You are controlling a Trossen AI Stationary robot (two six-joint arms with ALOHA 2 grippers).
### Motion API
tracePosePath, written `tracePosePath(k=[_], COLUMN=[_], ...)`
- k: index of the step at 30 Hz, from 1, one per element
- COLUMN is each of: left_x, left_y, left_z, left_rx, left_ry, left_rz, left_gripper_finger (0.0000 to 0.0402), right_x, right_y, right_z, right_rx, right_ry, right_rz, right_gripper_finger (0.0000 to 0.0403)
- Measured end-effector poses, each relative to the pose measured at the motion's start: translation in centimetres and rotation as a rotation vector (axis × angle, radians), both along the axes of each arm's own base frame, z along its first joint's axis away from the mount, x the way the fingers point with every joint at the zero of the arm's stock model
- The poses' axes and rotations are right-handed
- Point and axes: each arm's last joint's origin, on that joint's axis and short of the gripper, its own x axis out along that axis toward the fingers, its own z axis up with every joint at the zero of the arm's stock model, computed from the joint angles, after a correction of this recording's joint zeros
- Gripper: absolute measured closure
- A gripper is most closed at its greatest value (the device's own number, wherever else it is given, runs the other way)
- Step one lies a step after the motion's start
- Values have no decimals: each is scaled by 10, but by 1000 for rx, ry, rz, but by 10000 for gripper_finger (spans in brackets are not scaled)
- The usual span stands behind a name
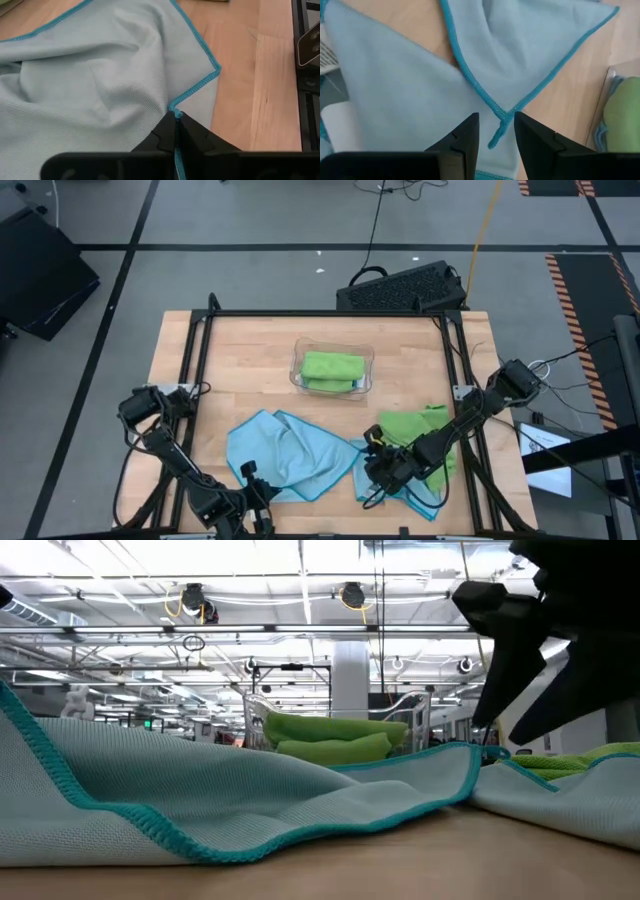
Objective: Fold microfiber towels
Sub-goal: Fold the blue left microfiber cloth
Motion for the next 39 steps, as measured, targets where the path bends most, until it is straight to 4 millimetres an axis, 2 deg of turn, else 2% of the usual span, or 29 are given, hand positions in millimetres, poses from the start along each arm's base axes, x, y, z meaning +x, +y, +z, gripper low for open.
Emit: tracePosePath(k=[5,11,15,19,24,31,35,39], left_x=[0,0,1,1,1,1,1,1], left_y=[0,0,-1,-1,-1,-2,-2,-6], left_z=[0,0,0,0,1,1,1,7], left_rx=[0,-4,-4,0,-1,-1,0,27], left_ry=[0,-4,-4,-4,-6,-7,-7,-9], left_rz=[0,-1,-5,-13,-16,-18,-19,-70], left_gripper_finger=[397,385,391,396,385,396,386,394], right_x=[0,6,8,8,7,7,7,4], right_y=[1,6,5,5,3,3,3,9], right_z=[-6,-17,-21,-24,-27,-27,-26,-15], right_rx=[-95,-220,-335,-356,-372,-402,-388,-351], right_ry=[38,34,26,32,22,19,8,-48], right_rz=[108,254,267,272,283,285,270,266], right_gripper_finger=[287,273,269,272,302,393,395,400])
